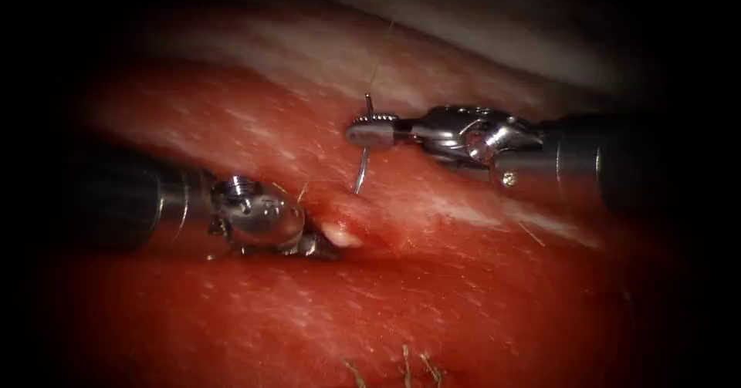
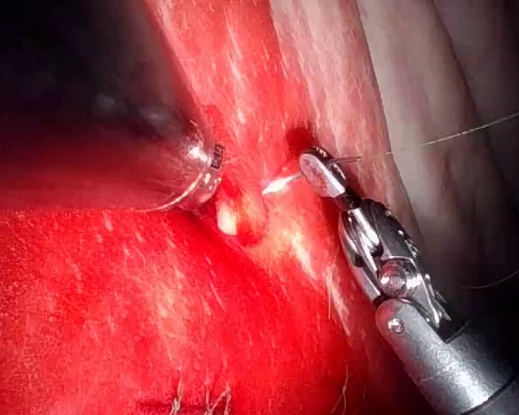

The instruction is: Wound Closure

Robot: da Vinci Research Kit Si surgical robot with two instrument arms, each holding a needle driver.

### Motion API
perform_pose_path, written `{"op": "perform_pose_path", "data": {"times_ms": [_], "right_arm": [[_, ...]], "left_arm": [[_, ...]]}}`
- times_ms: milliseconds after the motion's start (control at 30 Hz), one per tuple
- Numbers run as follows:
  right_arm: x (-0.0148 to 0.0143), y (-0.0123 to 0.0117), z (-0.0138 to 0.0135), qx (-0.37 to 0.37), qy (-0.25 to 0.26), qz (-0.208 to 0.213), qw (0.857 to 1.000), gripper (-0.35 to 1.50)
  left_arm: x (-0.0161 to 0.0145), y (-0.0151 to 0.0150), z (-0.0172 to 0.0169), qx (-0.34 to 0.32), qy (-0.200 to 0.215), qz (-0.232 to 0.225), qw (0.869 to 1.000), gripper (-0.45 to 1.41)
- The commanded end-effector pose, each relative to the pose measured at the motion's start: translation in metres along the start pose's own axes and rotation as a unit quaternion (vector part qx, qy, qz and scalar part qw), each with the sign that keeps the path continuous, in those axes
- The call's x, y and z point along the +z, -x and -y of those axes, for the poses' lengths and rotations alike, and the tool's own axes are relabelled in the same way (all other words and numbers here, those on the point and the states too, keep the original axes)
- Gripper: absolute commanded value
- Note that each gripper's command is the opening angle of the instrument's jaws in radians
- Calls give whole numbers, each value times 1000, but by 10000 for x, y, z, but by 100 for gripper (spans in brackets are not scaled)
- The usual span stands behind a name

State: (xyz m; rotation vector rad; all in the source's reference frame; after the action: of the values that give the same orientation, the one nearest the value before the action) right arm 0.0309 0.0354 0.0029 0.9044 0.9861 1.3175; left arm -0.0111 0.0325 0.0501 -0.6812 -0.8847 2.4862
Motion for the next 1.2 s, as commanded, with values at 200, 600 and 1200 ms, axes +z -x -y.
{"op": "perform_pose_path", "data": {"times_ms": [200,600,1200], "right_arm": [[19,0,1,68,-48,12,996,-35],[25,11,10,173,-103,33,979,-35],[42,3,10,-192,18,-72,979,118]], "left_arm": [[9,1,-1,0,1,1,1000,4],[9,1,-1,0,-1,1,1000,4],[7,-1,-2,-1,0,1,1000,5]]}}
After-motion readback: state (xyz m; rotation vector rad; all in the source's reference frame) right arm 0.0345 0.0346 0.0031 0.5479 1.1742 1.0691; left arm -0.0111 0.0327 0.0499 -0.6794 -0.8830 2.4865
